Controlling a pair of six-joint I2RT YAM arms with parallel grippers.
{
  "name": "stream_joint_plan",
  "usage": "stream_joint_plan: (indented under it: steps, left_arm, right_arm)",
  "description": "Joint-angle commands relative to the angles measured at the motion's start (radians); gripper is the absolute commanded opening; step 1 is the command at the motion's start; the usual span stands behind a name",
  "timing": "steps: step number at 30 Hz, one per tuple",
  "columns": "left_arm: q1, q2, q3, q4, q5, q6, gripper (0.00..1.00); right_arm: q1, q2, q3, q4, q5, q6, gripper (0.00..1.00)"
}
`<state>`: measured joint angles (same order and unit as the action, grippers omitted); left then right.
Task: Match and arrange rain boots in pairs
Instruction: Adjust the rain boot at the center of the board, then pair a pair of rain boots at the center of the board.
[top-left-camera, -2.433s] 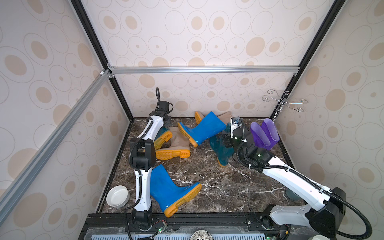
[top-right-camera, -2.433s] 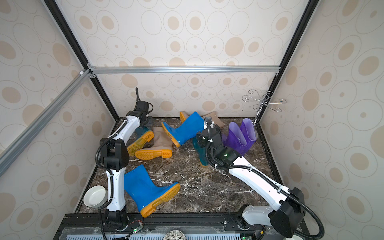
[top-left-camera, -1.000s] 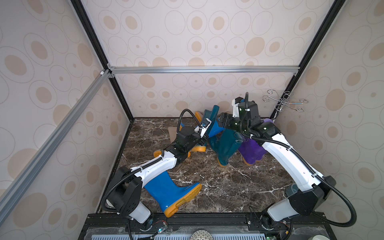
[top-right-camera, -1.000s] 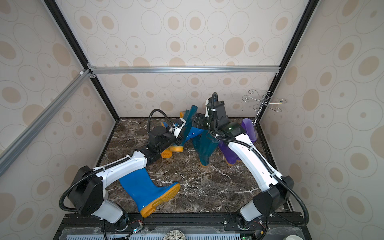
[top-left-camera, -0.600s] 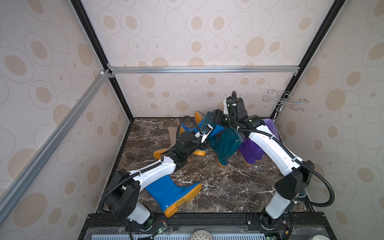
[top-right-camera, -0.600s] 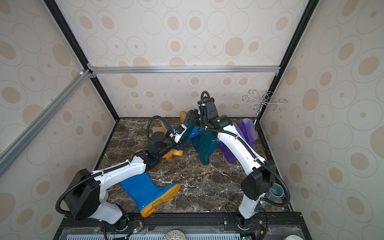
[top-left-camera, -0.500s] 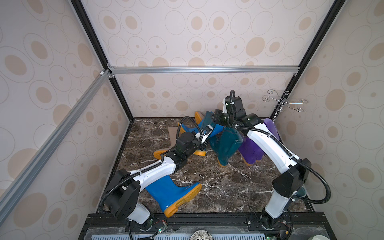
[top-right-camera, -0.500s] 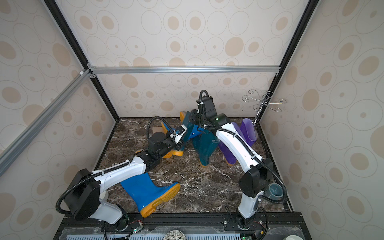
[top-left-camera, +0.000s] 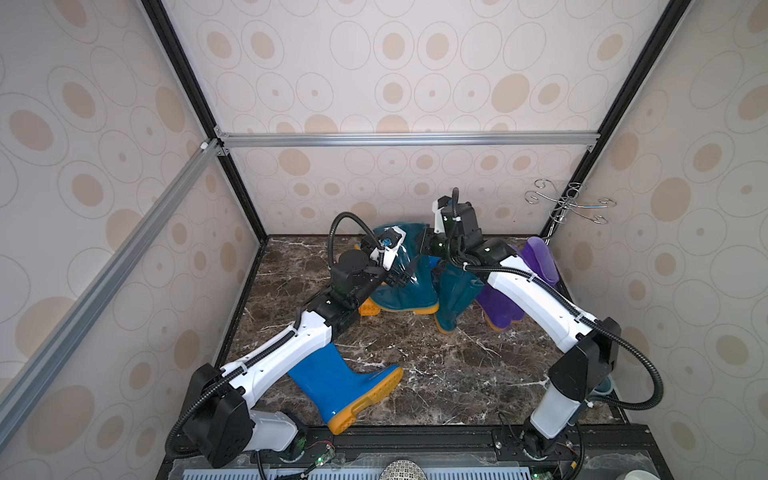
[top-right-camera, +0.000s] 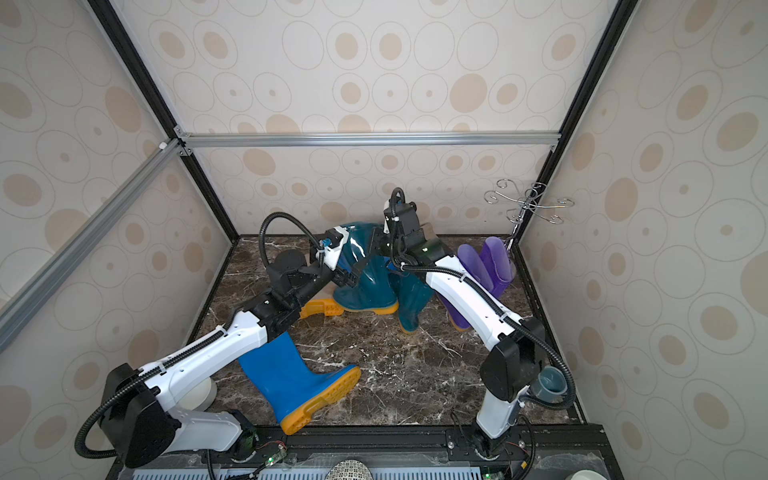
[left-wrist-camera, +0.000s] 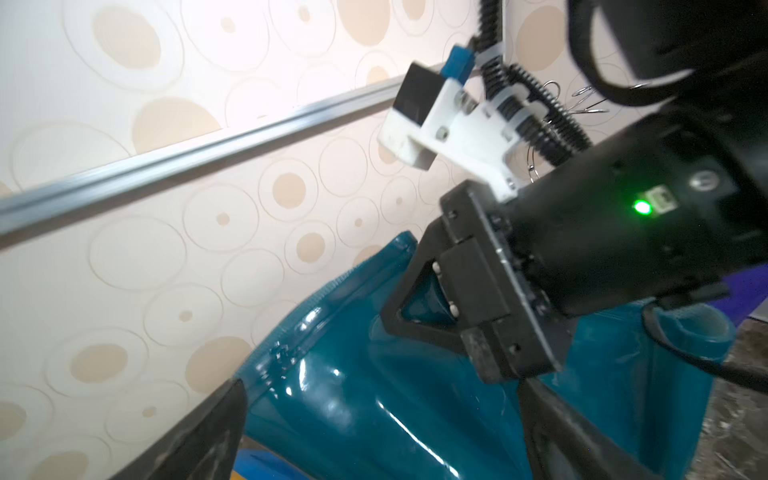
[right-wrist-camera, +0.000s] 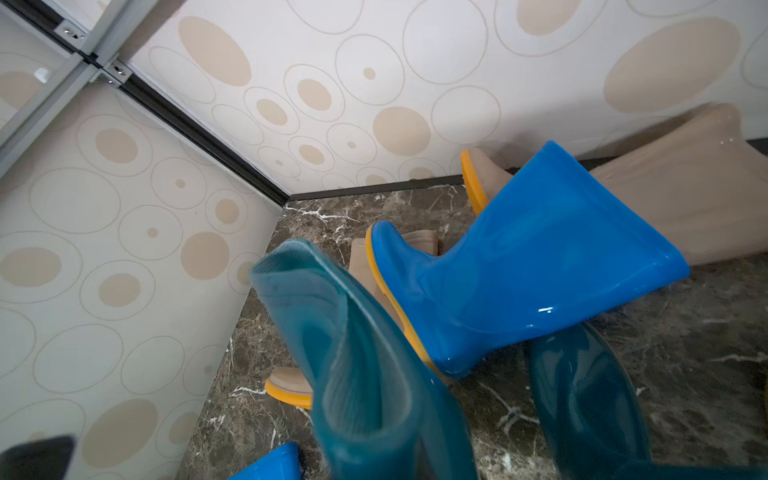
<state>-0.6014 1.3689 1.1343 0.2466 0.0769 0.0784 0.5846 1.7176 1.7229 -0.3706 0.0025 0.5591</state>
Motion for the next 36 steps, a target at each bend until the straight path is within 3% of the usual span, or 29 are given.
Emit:
stream_joint_plan:
  steps: [1, 5, 10, 14, 22, 26, 31, 36]
  left_arm:
    - [0.084, 0.070, 0.180, -0.181, 0.074, -0.211, 1.00]
    - [0.128, 0.164, 0.318, -0.325, 0.147, -0.372, 1.00]
    - [0.156, 0.154, 0.307, -0.241, 0.286, -0.618, 1.00]
    - [0.163, 0.212, 0.360, -0.331, 0.365, -0.770, 1.00]
    - [0.164, 0.254, 0.321, -0.271, 0.388, -0.894, 1.00]
    - [0.170, 0.277, 0.280, -0.243, 0.454, -0.939, 1.00]
    - [0.182, 0.276, 0.211, -0.216, 0.498, -0.959, 0.89]
    - [0.190, 0.268, 0.182, -0.260, 0.486, -0.934, 0.88]
  right_arm:
    - [0.034, -0.069, -0.056, 0.051, 0.014, -0.051, 0.00]
    - [0.052, -0.110, -0.135, 0.105, 0.013, -0.077, 0.00]
    - [0.076, -0.142, -0.192, 0.147, 0.006, -0.128, 0.00]
    - [0.086, -0.154, -0.215, 0.166, 0.008, -0.160, 0.00]
    - [0.115, -0.175, -0.265, 0.223, -0.072, -0.282, 0.00]
    - [0.137, -0.197, -0.316, 0.273, -0.105, -0.393, 0.00]
    - [0.152, -0.213, -0.348, 0.278, -0.042, -0.476, 0.00]
    - [0.158, -0.246, -0.427, 0.362, -0.030, -0.534, 0.00]
